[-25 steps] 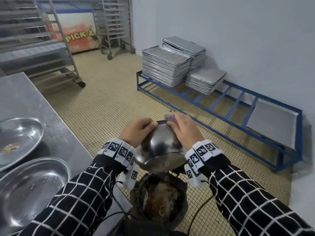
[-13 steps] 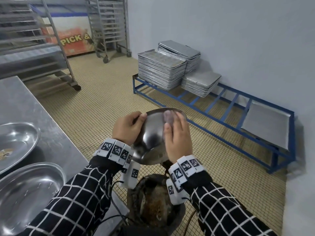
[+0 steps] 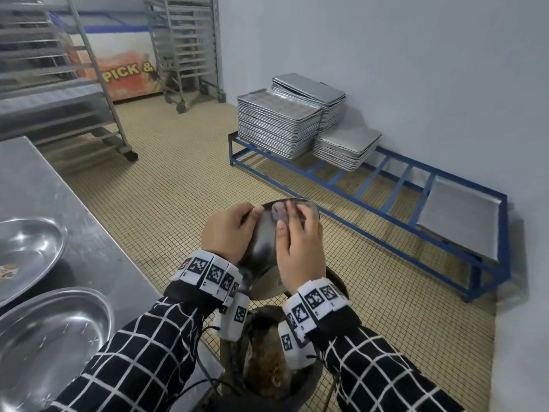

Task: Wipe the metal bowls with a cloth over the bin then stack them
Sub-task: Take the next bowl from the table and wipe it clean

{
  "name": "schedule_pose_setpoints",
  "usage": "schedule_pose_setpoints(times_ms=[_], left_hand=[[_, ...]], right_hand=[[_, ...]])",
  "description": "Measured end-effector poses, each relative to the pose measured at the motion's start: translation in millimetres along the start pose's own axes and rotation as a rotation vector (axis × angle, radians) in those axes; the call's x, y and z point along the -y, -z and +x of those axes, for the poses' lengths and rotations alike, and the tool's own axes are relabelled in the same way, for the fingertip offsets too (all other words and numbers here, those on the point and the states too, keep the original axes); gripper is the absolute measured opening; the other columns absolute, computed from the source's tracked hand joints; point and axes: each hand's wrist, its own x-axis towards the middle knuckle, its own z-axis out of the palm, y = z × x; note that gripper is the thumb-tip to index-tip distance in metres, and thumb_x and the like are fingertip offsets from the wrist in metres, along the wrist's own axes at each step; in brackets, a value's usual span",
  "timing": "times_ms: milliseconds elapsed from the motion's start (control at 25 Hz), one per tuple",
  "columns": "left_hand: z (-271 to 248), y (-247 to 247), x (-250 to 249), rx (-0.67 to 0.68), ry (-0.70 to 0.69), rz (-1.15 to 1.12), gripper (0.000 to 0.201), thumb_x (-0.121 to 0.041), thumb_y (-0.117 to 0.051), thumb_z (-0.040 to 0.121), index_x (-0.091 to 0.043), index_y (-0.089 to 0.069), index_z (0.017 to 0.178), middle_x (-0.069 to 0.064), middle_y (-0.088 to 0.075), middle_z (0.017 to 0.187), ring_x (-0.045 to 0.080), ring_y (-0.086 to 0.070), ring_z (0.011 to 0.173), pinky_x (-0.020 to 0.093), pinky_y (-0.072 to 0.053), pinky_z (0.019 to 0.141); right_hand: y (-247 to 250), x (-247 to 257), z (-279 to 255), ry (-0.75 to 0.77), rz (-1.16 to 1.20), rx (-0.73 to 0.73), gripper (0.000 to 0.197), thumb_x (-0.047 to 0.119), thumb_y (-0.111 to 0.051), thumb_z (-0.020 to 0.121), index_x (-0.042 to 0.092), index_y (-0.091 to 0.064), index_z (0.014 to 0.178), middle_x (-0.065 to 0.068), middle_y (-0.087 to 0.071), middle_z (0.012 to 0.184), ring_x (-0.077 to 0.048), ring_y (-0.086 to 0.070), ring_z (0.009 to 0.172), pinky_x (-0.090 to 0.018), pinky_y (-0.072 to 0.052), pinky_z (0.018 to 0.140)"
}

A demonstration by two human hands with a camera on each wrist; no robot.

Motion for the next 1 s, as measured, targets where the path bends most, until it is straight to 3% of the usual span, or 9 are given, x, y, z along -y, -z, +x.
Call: schedule_pose_setpoints(times_ms=[160, 320, 400, 480, 600, 680, 840, 920, 1000], left_hand=[[1, 5, 5, 0.004, 0.017, -0.051, 0.037, -0.045, -0.045, 0.096, -0.019, -0.062, 0.075, -0.003, -0.061, 0.064, 0.015, -0.056, 0.063, 0.032, -0.044, 0.059], [0, 10, 20, 0.016, 0.133, -0.273, 0.033, -0.043, -0.052, 0.094, -0.019, -0.067, 0.076, 0.003, -0.064, 0.066, 0.021, -0.060, 0.066, 0.036, -0.049, 0.065], [-2, 12, 29, -0.001, 0.240, -0.440, 0.032, -0.040, -0.056, 0.093, -0.016, -0.068, 0.075, 0.010, -0.065, 0.067, 0.023, -0.060, 0.063, 0.037, -0.051, 0.063], [-6, 13, 36, -0.035, 0.337, -0.570, 0.027, -0.036, -0.058, 0.092, -0.018, -0.069, 0.075, 0.006, -0.066, 0.066, 0.015, -0.060, 0.059, 0.027, -0.051, 0.057], [-12, 13, 42, -0.052, 0.379, -0.662, 0.021, -0.032, -0.057, 0.093, -0.022, -0.068, 0.078, -0.003, -0.067, 0.068, 0.003, -0.061, 0.058, 0.013, -0.049, 0.053], [-12, 12, 48, -0.012, 0.351, -0.574, 0.017, -0.032, -0.056, 0.094, -0.026, -0.067, 0.083, -0.004, -0.068, 0.077, 0.007, -0.063, 0.069, 0.018, -0.051, 0.062], [-15, 13, 47, 0.169, 0.240, -0.415, 0.014, -0.030, -0.056, 0.094, -0.034, -0.060, 0.107, -0.015, -0.063, 0.098, 0.005, -0.060, 0.092, 0.025, -0.049, 0.076], [-17, 12, 37, 0.245, 0.202, -0.407, 0.020, -0.031, -0.056, 0.094, -0.034, -0.059, 0.113, -0.017, -0.063, 0.099, 0.004, -0.060, 0.094, 0.027, -0.050, 0.080], [-17, 11, 26, 0.356, 0.157, -0.320, 0.017, -0.034, -0.053, 0.095, -0.031, -0.059, 0.111, -0.016, -0.063, 0.095, 0.002, -0.059, 0.090, 0.021, -0.047, 0.075]], right_hand=[[3, -11, 13, -0.353, 0.255, -0.059, 0.047, 0.035, -0.030, 0.101, 0.010, -0.045, 0.139, -0.004, -0.040, 0.137, -0.018, -0.044, 0.123, -0.023, -0.038, 0.093], [3, -42, 13, -0.718, 0.539, -0.082, 0.041, 0.029, -0.032, 0.102, 0.010, -0.054, 0.131, -0.010, -0.048, 0.126, -0.024, -0.047, 0.120, -0.029, -0.036, 0.101], [6, -55, 10, -0.687, 0.569, -0.044, 0.038, 0.030, -0.034, 0.102, 0.008, -0.058, 0.122, -0.003, -0.055, 0.110, -0.022, -0.052, 0.113, -0.029, -0.041, 0.097], [13, -59, 6, -0.610, 0.561, 0.009, 0.036, 0.030, -0.033, 0.103, 0.011, -0.058, 0.120, 0.009, -0.055, 0.095, -0.016, -0.052, 0.097, -0.023, -0.038, 0.082], [20, -63, 4, -0.523, 0.479, 0.078, 0.037, 0.035, -0.032, 0.103, 0.016, -0.053, 0.127, 0.008, -0.055, 0.102, -0.012, -0.051, 0.097, -0.024, -0.035, 0.083], [20, -65, 7, -0.478, 0.437, 0.074, 0.036, 0.033, -0.033, 0.103, 0.015, -0.052, 0.127, 0.009, -0.055, 0.104, -0.010, -0.051, 0.097, -0.023, -0.035, 0.081], [24, -56, 19, -0.258, 0.197, 0.166, 0.027, 0.027, -0.036, 0.102, 0.007, -0.053, 0.108, 0.003, -0.053, 0.094, -0.013, -0.052, 0.085, -0.011, -0.033, 0.060], [24, -43, 23, -0.123, 0.074, 0.279, 0.022, 0.026, -0.037, 0.101, 0.008, -0.051, 0.100, 0.002, -0.051, 0.093, -0.013, -0.049, 0.085, -0.011, -0.032, 0.063], [18, -31, 25, -0.001, -0.012, 0.354, 0.026, 0.027, -0.038, 0.101, 0.008, -0.054, 0.102, 0.001, -0.053, 0.098, -0.012, -0.050, 0.091, -0.017, -0.038, 0.075]])
